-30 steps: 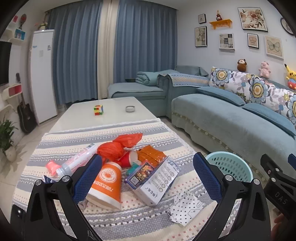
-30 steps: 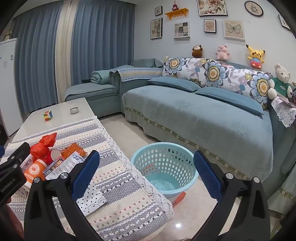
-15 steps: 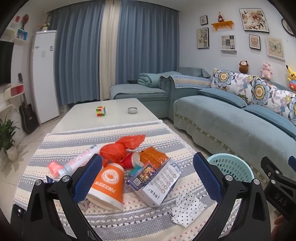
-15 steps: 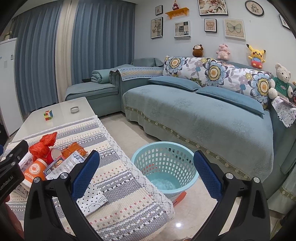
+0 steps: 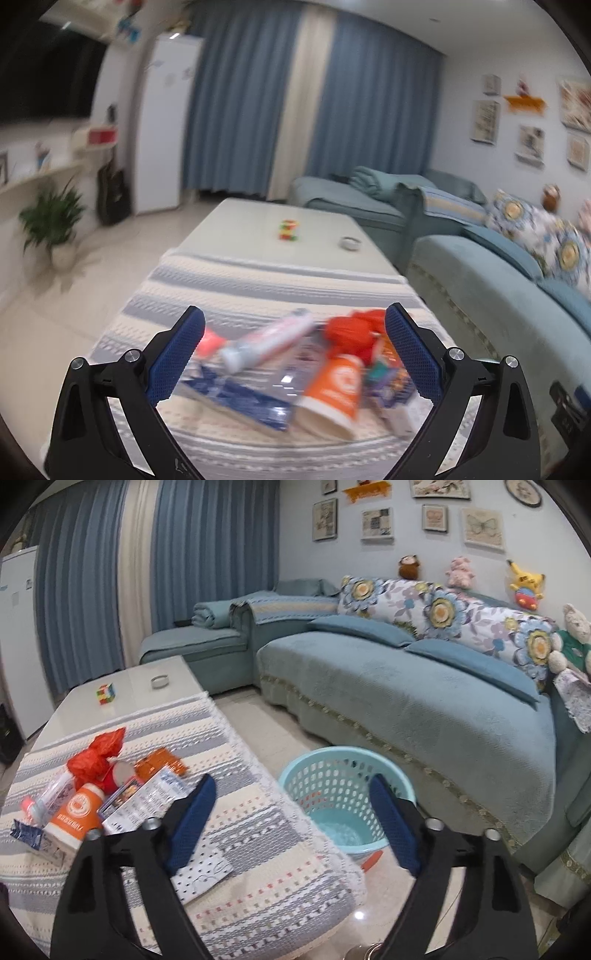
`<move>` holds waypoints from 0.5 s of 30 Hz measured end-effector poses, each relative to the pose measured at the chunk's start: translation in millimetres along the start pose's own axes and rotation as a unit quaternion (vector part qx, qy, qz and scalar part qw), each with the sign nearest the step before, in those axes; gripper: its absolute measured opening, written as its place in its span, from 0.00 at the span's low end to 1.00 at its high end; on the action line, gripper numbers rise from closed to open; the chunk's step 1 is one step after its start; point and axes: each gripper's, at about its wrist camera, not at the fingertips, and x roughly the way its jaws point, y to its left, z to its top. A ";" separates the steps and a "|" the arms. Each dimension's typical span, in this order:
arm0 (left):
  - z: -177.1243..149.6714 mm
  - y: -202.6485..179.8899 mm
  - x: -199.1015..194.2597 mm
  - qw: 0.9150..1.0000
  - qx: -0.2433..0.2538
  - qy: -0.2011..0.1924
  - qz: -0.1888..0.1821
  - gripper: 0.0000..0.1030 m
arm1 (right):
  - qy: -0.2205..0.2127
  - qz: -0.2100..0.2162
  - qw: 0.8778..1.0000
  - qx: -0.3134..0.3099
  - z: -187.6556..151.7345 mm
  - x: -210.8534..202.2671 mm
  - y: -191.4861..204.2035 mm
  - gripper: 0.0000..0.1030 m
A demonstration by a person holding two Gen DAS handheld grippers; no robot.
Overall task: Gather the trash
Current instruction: 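Move both tools toward the trash pile on the striped table, then grasp the pink soap bar with left tool while right tool grasps the milk carton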
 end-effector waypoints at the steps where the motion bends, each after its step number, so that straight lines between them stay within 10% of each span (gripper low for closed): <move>1: 2.3 17.0 5.5 1.000 -0.017 0.013 0.003 0.92 | 0.004 0.006 1.000 -0.002 0.6 1.8 2.4 0.63; 7: 5.7 91.1 34.2 0.995 -0.055 0.070 0.038 0.91 | 0.019 0.053 0.997 -0.050 11.9 13.7 33.8 0.53; 15: -2.5 130.1 110.2 0.979 -0.066 0.195 -0.010 0.81 | 0.061 0.107 0.991 -0.057 37.3 45.6 80.0 0.53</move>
